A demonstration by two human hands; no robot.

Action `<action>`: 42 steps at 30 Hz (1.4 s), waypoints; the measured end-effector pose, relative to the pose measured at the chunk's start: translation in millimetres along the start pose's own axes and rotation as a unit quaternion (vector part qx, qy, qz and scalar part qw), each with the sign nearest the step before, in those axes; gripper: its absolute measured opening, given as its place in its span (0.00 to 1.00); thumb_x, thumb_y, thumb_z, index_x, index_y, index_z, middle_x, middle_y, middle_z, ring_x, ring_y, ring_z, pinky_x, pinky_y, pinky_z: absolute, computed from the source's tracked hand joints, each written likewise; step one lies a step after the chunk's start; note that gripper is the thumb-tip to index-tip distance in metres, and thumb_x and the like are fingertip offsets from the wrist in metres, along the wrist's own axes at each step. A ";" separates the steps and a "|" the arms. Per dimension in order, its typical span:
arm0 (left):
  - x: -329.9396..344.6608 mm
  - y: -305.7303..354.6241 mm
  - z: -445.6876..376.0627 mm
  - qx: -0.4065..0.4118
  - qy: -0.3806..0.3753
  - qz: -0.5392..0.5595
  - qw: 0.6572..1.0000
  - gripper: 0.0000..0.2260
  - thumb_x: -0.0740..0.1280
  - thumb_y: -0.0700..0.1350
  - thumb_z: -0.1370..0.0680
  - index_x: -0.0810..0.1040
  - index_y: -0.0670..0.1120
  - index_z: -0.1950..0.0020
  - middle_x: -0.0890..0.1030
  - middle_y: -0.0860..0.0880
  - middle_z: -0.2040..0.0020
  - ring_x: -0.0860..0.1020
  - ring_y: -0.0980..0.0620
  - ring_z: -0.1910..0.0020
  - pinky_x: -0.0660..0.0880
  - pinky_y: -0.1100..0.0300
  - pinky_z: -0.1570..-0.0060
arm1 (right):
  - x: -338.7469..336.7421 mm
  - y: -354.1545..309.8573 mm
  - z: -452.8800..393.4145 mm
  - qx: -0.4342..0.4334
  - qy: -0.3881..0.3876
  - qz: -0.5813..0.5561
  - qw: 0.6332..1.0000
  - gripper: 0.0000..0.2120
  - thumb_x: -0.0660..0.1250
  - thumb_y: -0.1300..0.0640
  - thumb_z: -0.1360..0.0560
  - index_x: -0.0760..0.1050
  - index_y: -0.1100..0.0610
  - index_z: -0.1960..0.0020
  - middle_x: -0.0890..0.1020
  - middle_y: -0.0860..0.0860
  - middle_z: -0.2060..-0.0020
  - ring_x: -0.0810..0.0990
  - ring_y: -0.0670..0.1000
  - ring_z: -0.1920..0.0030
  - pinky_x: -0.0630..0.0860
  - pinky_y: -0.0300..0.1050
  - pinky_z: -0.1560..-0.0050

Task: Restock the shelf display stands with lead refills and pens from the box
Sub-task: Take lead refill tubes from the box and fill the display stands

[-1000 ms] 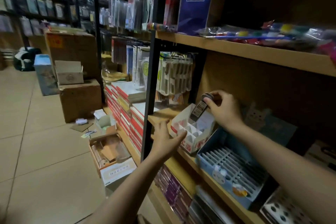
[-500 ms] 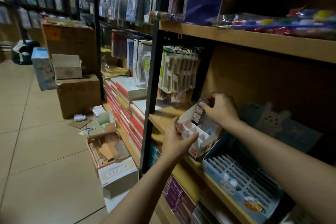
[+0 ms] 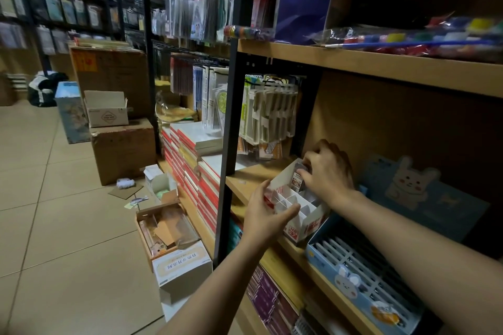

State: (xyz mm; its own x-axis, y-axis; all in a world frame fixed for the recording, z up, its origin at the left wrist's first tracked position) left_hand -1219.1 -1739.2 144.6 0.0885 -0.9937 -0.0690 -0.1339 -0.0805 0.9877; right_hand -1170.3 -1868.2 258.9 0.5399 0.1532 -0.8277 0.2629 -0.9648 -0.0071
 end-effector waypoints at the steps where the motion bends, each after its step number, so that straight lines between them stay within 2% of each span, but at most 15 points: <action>1: 0.3 0.2 -0.2 0.001 -0.001 -0.001 1.000 0.40 0.77 0.49 0.31 0.60 0.54 0.24 0.70 0.50 0.31 0.75 0.49 0.38 0.79 0.47 0.44 | 0.1 0.2 0.6 -0.001 0.002 0.012 1.000 0.09 0.67 0.49 0.23 0.80 0.54 0.50 0.74 0.53 0.45 0.74 0.54 0.46 0.73 0.52 0.43; 6: 0.8 3.6 0.9 -0.011 -0.007 -0.013 1.000 0.40 0.76 0.50 0.30 0.58 0.54 0.23 0.68 0.48 0.29 0.74 0.47 0.36 0.79 0.45 0.44 | -2.2 10.1 6.7 0.037 -0.017 -0.060 0.997 0.07 0.68 0.53 0.24 0.79 0.52 0.46 0.74 0.53 0.45 0.76 0.54 0.46 0.75 0.52 0.43; 10: -1.8 17.6 23.3 0.012 -0.012 -0.015 1.000 0.40 0.73 0.52 0.27 0.54 0.51 0.22 0.65 0.48 0.26 0.73 0.47 0.33 0.76 0.46 0.40 | -9.8 7.7 21.4 0.050 -0.079 -0.072 0.993 0.17 0.64 0.51 0.21 0.74 0.52 0.33 0.70 0.54 0.35 0.70 0.54 0.37 0.71 0.56 0.36; 12: -11.3 24.9 46.1 0.061 0.009 -0.026 0.998 0.31 0.70 0.51 0.25 0.60 0.52 0.25 0.67 0.53 0.30 0.73 0.54 0.36 0.77 0.52 0.41 | -30.1 -1.7 38.2 0.047 -0.039 -0.108 0.992 0.19 0.64 0.53 0.21 0.72 0.54 0.31 0.69 0.53 0.34 0.69 0.52 0.36 0.70 0.50 0.36; 14: -23.8 20.5 76.4 0.104 0.034 -0.059 0.992 0.20 0.68 0.49 0.23 0.68 0.56 0.32 0.72 0.58 0.37 0.75 0.60 0.42 0.78 0.59 0.45 | -51.9 -23.0 66.8 0.025 0.013 -0.192 0.981 0.14 0.65 0.56 0.22 0.76 0.55 0.37 0.71 0.49 0.39 0.72 0.47 0.42 0.71 0.38 0.44; 16: -41.0 -2.2 113.7 0.104 0.068 -0.065 0.990 0.12 0.69 0.45 0.22 0.75 0.57 0.41 0.78 0.59 0.45 0.77 0.62 0.46 0.77 0.64 0.49 | -64.0 -52.1 107.5 0.004 0.030 -0.287 0.957 0.07 0.66 0.57 0.22 0.79 0.55 0.45 0.75 0.47 0.46 0.75 0.44 0.48 0.72 0.33 0.51; 19: -72.5 -70.7 179.6 0.024 0.127 -0.059 0.990 0.08 0.70 0.39 0.24 0.79 0.52 0.51 0.83 0.56 0.55 0.81 0.58 0.53 0.77 0.65 0.55 | -42.5 -102.8 182.1 -0.024 -0.035 -0.345 0.938 0.02 0.69 0.55 0.24 0.79 0.53 0.55 0.80 0.45 0.59 0.78 0.42 0.59 0.74 0.35 0.59; 22: -100.2 -157.4 253.4 -0.106 0.150 -0.091 0.979 0.05 0.73 0.38 0.26 0.81 0.45 0.52 0.84 0.49 0.55 0.82 0.52 0.54 0.78 0.58 0.51 | 25.0 -140.8 269.1 0.015 -0.191 -0.356 0.915 0.05 0.70 0.55 0.25 0.81 0.56 0.58 0.82 0.49 0.62 0.78 0.44 0.63 0.69 0.31 0.63; 24: -112.5 -222.8 309.7 -0.249 0.155 -0.071 0.953 0.07 0.72 0.37 0.26 0.80 0.40 0.49 0.83 0.43 0.53 0.79 0.51 0.58 0.77 0.57 0.56 | 81.4 -153.2 336.3 0.103 -0.306 -0.381 0.866 0.04 0.70 0.58 0.25 0.82 0.58 0.57 0.84 0.53 0.60 0.76 0.43 0.65 0.67 0.28 0.66; 26: -120.3 -278.4 368.9 -0.383 0.171 -0.018 0.908 0.10 0.71 0.33 0.26 0.78 0.36 0.46 0.80 0.40 0.56 0.75 0.51 0.65 0.72 0.59 0.65 | 128.1 -163.5 401.1 0.176 -0.392 -0.375 0.821 0.04 0.69 0.60 0.25 0.83 0.59 0.54 0.85 0.54 0.55 0.78 0.46 0.60 0.71 0.34 0.59; 28: -126.2 -316.7 412.9 -0.453 0.176 -0.018 0.874 0.09 0.72 0.32 0.27 0.78 0.37 0.48 0.79 0.40 0.58 0.73 0.50 0.66 0.68 0.61 0.69 | 160.4 -170.5 452.9 0.210 -0.450 -0.351 0.794 0.05 0.70 0.59 0.25 0.83 0.58 0.52 0.85 0.54 0.53 0.80 0.48 0.55 0.74 0.39 0.55; 31: -133.8 -350.8 444.2 -0.476 0.209 -0.027 0.854 0.08 0.73 0.33 0.27 0.78 0.40 0.52 0.81 0.38 0.50 0.78 0.45 0.55 0.78 0.54 0.55 | 189.8 -167.6 493.3 0.219 -0.495 -0.309 0.782 0.06 0.71 0.59 0.26 0.81 0.57 0.48 0.84 0.52 0.56 0.79 0.47 0.57 0.69 0.33 0.62; 33: -138.3 -363.4 452.4 -0.476 0.235 -0.047 0.846 0.09 0.74 0.35 0.28 0.79 0.42 0.51 0.82 0.40 0.49 0.80 0.43 0.49 0.78 0.48 0.45 | 204.9 -158.4 508.4 0.220 -0.519 -0.277 0.778 0.10 0.73 0.59 0.26 0.79 0.56 0.46 0.81 0.51 0.58 0.77 0.47 0.59 0.71 0.36 0.62; 37: -138.4 -381.9 456.2 -0.486 0.217 -0.121 0.838 0.12 0.76 0.40 0.29 0.79 0.43 0.48 0.82 0.45 0.50 0.80 0.47 0.49 0.78 0.50 0.45 | 237.5 -155.5 535.4 0.192 -0.571 -0.232 0.764 0.09 0.73 0.59 0.26 0.78 0.59 0.47 0.80 0.52 0.56 0.78 0.48 0.59 0.78 0.41 0.56; 42: -135.3 -390.7 452.1 -0.459 0.181 -0.211 0.844 0.14 0.77 0.44 0.30 0.79 0.47 0.47 0.82 0.50 0.51 0.79 0.52 0.52 0.78 0.57 0.50 | 264.7 -180.5 555.8 0.145 -0.589 -0.194 0.771 0.10 0.72 0.54 0.25 0.81 0.62 0.52 0.84 0.56 0.53 0.82 0.53 0.52 0.79 0.47 0.48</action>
State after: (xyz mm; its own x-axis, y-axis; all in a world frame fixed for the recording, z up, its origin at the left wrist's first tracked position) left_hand -1625.0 -1608.7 -295.3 0.2555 -0.7892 -0.5585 0.7913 -0.1613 0.5898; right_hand -1519.3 -1772.3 -270.7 -0.6805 0.3068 -0.6654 -0.0595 -0.9283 -0.3671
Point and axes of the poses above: each hand's wrist, its own z-axis away from the middle knuckle, its own x-axis out of the palm, y = z × x, the point moved 9 cm from there along -z, towards the middle knuckle
